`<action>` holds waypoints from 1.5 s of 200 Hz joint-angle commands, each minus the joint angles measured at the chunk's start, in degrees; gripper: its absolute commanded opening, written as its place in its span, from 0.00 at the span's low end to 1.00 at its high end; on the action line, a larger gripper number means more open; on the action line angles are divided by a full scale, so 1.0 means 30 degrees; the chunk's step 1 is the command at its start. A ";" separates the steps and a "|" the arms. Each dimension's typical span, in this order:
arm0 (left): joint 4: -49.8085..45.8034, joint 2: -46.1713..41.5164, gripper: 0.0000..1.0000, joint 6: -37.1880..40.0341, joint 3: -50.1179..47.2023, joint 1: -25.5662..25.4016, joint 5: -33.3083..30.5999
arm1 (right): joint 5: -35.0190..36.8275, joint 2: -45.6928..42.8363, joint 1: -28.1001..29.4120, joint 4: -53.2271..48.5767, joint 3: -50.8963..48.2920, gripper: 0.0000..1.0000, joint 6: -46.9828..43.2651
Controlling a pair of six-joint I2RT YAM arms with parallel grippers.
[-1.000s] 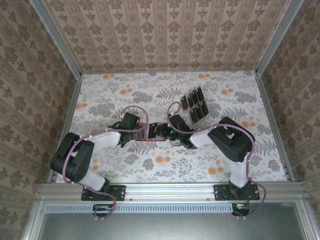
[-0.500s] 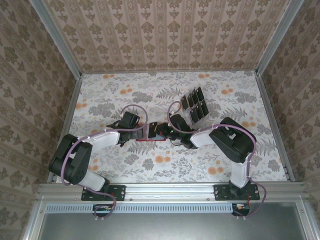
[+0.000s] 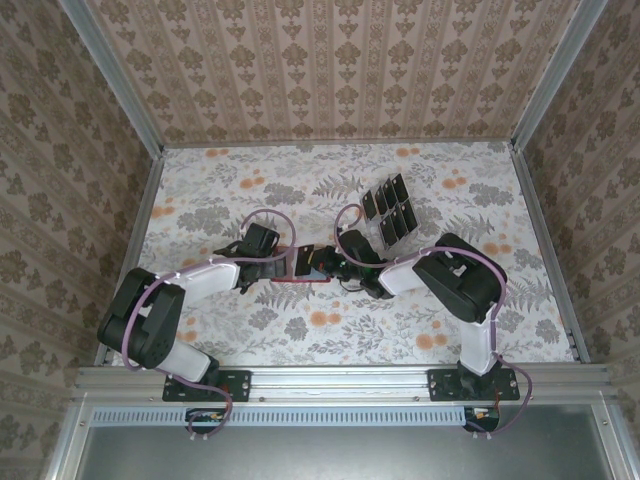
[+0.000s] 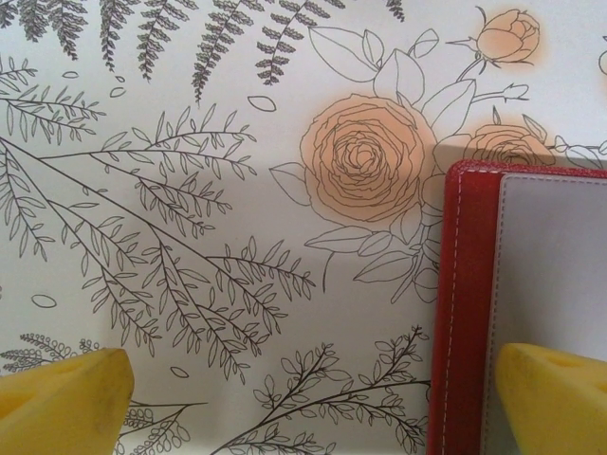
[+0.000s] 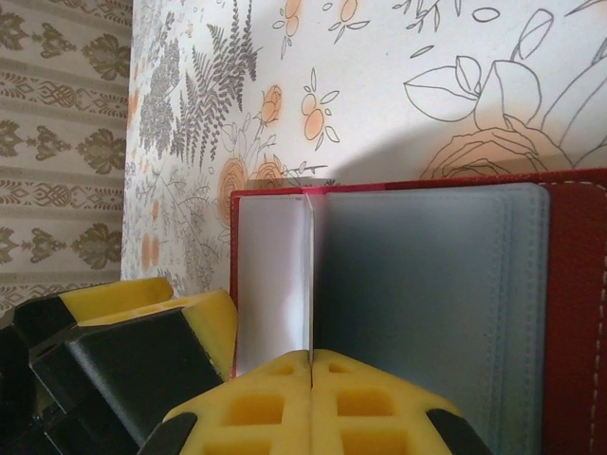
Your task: Put the credit cards into the card holder
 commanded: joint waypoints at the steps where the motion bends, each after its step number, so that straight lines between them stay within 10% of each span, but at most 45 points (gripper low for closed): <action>1: -0.0095 0.0191 1.00 0.0178 -0.0074 -0.0112 -0.0125 | -0.0469 0.0337 -0.0112 0.0762 0.0329 0.00 0.0448; 300: -0.2307 -0.0781 0.98 -0.1947 -0.1194 -0.1229 -0.1700 | 0.0090 -0.0512 0.0095 0.2535 -0.0580 0.00 -0.0030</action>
